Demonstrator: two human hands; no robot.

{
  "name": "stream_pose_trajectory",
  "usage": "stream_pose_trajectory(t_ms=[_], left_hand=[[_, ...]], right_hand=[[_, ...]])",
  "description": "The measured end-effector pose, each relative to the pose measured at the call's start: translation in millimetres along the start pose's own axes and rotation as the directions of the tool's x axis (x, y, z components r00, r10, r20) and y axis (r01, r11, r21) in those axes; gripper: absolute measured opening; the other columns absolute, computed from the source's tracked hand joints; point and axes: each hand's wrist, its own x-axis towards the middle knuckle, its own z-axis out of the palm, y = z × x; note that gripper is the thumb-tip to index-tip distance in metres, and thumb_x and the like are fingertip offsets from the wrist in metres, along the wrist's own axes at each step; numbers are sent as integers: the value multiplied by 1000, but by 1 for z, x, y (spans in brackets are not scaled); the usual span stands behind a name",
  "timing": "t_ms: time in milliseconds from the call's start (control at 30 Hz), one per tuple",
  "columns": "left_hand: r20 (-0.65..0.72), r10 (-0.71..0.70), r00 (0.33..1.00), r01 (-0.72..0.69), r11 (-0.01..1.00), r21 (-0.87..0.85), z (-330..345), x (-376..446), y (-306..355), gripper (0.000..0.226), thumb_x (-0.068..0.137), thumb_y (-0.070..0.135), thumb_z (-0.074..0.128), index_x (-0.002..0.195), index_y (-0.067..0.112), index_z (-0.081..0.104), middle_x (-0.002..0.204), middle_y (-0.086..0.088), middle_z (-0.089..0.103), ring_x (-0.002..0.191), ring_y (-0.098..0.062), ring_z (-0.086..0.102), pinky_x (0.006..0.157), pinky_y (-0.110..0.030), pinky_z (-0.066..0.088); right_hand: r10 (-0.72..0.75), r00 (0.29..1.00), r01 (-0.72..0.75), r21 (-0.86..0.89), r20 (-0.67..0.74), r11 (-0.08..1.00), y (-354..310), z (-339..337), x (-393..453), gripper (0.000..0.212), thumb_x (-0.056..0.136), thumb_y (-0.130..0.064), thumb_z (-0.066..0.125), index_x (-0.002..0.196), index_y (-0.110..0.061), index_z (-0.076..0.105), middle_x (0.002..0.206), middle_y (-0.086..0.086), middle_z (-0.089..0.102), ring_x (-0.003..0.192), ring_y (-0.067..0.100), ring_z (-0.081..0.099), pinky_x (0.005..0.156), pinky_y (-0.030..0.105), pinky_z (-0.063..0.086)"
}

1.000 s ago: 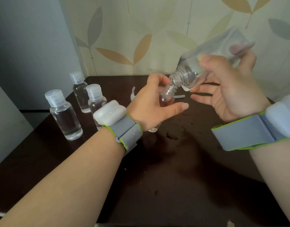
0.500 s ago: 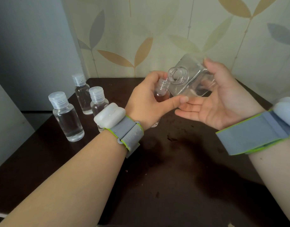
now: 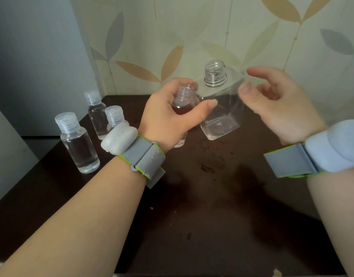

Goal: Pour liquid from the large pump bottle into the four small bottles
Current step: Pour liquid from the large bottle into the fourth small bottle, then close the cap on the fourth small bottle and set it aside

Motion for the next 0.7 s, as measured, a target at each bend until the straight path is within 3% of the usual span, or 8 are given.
stream_pose_trajectory(t_ms=[133,267,333,433,500,600,700], left_hand=[[6,11,1000,-11,1000,9,-1,0,1,23,73,22,73,86,27,55,56,20,58,49,11,50,57,-6,38],[-7,1,1000,-1,1000,14,1,0,1,26,70,29,72,90,25,57,60,20,58,56,10,52,64,-7,40],[-12,-18,1000,19,1000,17,2,1,1,34,66,38,69,95,28,56,66,17,57,63,5,54,71,-13,42],[-29,-59,998,59,998,3,0,2,1,52,63,50,71,105,29,50,66,14,57,63,1,55,72,-15,45],[-72,-76,995,76,997,3,-1,2,1,53,64,51,69,107,28,47,70,12,58,64,-2,55,71,-16,47],[-121,-88,989,90,996,10,0,3,1,48,65,47,63,105,27,45,81,6,59,72,-12,57,76,-24,49],[-130,-82,988,85,996,22,0,2,1,47,69,45,67,106,26,44,90,0,59,77,-17,58,76,-24,48]], right_hand=[[-39,973,32,37,227,999,1,6,-1,90,42,-63,65,124,-30,44,103,-14,56,99,8,56,89,32,45],[-32,954,2,98,298,995,1,7,-3,76,38,-54,69,108,-27,53,97,-6,62,87,12,61,87,32,50],[-8,962,-19,96,274,995,4,7,-3,65,35,-54,70,94,-32,55,91,-6,65,82,15,62,81,30,51],[81,985,-90,54,153,994,13,9,2,64,29,-61,67,84,-31,55,83,-8,64,74,11,60,79,30,49],[157,986,-159,25,62,987,21,8,5,64,32,-62,70,85,-29,54,83,-8,64,78,11,61,85,36,49],[235,972,-235,-22,-17,972,29,6,8,53,50,-48,79,91,-25,55,88,-1,66,88,19,62,91,44,48],[264,962,-269,-84,-66,959,33,6,8,51,59,-40,79,99,-19,57,87,-3,64,85,15,60,87,35,48]])
